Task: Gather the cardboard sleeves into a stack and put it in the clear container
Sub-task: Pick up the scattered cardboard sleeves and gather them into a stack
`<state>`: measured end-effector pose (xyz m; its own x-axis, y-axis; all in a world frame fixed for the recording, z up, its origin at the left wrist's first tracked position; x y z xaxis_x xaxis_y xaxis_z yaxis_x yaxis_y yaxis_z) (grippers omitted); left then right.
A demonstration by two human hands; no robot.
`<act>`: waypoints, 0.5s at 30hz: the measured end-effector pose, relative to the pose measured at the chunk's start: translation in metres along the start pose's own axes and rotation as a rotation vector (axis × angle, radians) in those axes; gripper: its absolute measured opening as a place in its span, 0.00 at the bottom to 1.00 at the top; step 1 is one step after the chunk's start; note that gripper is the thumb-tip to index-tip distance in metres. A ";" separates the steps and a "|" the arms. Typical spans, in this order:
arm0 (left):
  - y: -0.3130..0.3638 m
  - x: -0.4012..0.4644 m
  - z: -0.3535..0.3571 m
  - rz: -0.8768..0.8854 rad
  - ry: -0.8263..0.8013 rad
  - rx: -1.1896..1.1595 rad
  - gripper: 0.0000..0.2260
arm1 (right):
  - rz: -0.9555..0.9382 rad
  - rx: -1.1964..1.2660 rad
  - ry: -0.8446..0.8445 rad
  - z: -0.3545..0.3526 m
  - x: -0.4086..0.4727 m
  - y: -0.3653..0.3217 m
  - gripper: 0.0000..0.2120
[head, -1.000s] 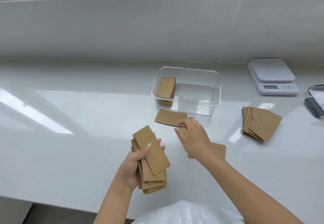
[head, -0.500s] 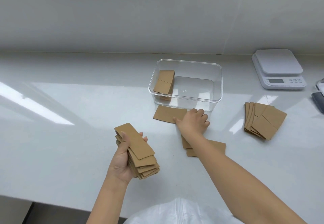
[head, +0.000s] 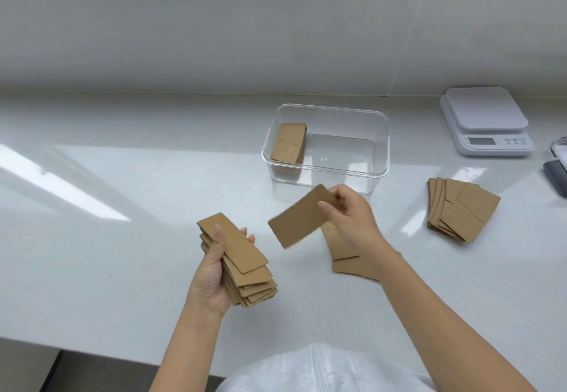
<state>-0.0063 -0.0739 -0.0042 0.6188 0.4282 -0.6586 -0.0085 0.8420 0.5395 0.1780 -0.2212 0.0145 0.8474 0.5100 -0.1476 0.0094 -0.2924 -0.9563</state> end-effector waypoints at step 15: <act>-0.002 -0.015 -0.013 0.040 0.006 -0.036 0.17 | 0.151 -0.715 0.029 -0.011 0.017 0.036 0.14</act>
<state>-0.0254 -0.0777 -0.0019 0.6129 0.4635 -0.6399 -0.0614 0.8353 0.5463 0.1984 -0.2323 -0.0198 0.8807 0.4032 -0.2485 0.2268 -0.8196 -0.5261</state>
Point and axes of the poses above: each hand's wrist, its own x-axis towards the middle knuckle, its own z-axis out of the palm, y = z × x, the point moved 5 cm from there along x, towards the middle knuckle, and after that the axes turned 1 degree about y, right-handed, at the moved point
